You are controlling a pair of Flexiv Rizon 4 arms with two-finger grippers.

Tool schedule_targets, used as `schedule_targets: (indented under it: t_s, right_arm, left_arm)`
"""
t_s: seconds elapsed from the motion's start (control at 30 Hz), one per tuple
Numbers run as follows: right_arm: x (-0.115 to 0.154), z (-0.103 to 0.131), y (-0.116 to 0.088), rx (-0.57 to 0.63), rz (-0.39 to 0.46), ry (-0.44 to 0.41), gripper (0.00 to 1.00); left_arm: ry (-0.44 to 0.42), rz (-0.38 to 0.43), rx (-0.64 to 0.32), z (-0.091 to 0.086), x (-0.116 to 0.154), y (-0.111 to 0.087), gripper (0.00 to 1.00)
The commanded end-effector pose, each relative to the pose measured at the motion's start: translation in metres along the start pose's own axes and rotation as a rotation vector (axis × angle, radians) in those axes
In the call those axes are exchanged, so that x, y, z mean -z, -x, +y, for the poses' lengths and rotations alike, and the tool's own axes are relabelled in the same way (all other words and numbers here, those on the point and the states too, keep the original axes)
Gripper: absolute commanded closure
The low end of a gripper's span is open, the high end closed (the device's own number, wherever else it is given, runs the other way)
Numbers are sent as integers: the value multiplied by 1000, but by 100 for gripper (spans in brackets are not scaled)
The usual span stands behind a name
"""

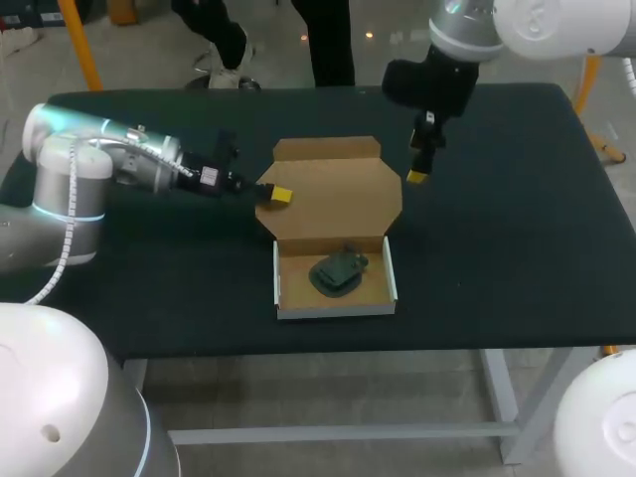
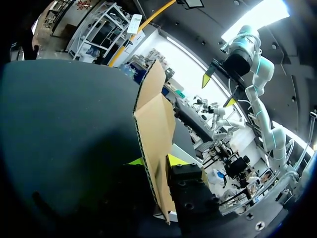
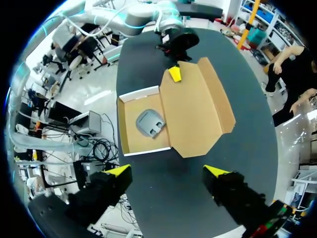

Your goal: Assemble the packaging by folding the flat box into shape, placing the metal phone stand inside, and closing the box properly

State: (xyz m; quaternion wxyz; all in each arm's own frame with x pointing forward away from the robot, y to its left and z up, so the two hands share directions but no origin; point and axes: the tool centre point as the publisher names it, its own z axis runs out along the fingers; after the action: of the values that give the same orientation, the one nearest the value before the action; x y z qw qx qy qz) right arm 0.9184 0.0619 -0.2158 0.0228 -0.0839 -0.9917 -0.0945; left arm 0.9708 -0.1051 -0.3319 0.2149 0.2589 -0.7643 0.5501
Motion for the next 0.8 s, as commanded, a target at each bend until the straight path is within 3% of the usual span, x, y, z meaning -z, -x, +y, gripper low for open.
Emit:
schedule_targets:
  t_s: [0.03,0.07,0.17,0.77,0.8]
  right_arm:
    - [2,1,1,0,6,-5,0]
    - [2,1,1,0,6,-6,0]
    - [2,0,2,-1,7,-7,0]
    - [3,0,0,-3,5,-7,0]
    - [3,0,-2,-3,2,-7,0]
  left_arm:
    - [5,9,-5,-1,-1,2,80]
    - [5,10,-6,-1,-1,2,81]
    - [7,14,-13,-1,-2,2,98]
    - [4,47,-109,0,0,-7,100]
    - [1,64,-160,0,1,-12,100]
